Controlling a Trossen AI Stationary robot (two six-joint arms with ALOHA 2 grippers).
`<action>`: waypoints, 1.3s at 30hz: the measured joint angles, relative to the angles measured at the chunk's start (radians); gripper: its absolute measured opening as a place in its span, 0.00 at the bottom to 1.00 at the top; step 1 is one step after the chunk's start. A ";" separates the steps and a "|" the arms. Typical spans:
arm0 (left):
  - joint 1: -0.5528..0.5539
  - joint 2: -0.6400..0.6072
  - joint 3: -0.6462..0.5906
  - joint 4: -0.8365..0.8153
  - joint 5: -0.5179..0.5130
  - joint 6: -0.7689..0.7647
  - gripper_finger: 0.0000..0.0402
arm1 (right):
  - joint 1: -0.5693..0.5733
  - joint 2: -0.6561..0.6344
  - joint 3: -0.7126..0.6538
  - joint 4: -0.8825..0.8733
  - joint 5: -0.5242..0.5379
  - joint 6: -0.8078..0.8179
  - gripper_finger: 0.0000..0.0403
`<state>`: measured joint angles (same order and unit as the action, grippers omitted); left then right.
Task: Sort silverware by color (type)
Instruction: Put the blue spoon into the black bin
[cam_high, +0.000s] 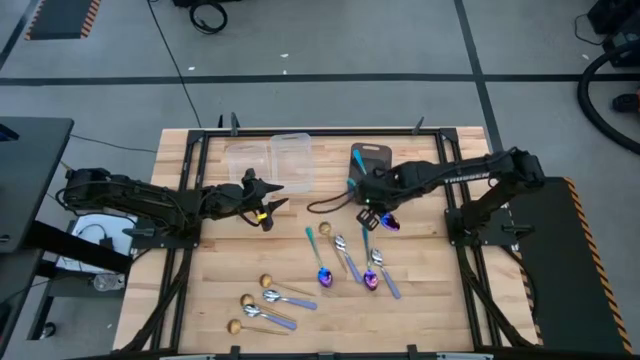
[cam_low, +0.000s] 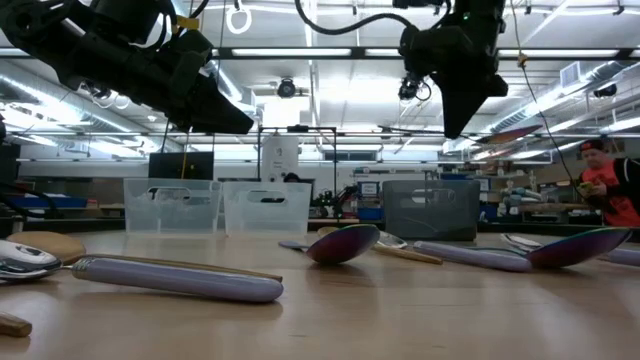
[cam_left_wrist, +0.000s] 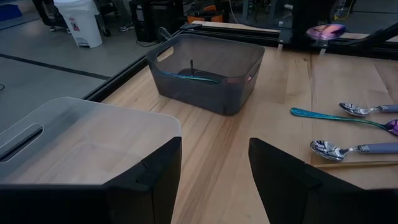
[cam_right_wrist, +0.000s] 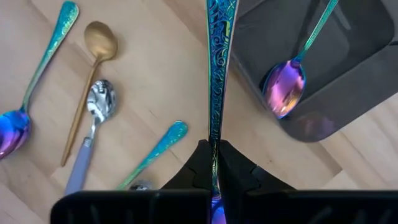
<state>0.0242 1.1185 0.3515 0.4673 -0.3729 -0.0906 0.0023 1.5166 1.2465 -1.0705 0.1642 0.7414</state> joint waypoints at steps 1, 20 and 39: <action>0.000 0.000 0.000 0.000 0.000 0.000 0.48 | -0.013 0.000 0.000 0.001 0.000 -0.013 0.03; 0.000 0.000 0.000 -0.001 0.000 0.000 0.48 | -0.258 -0.080 0.000 0.150 -0.054 -0.192 0.03; 0.001 0.000 0.000 -0.016 0.000 0.000 0.48 | -0.373 0.054 -0.005 0.288 0.081 -0.309 0.04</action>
<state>0.0250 1.1187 0.3515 0.4509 -0.3729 -0.0906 -0.3708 1.5703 1.2411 -0.7828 0.2456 0.4327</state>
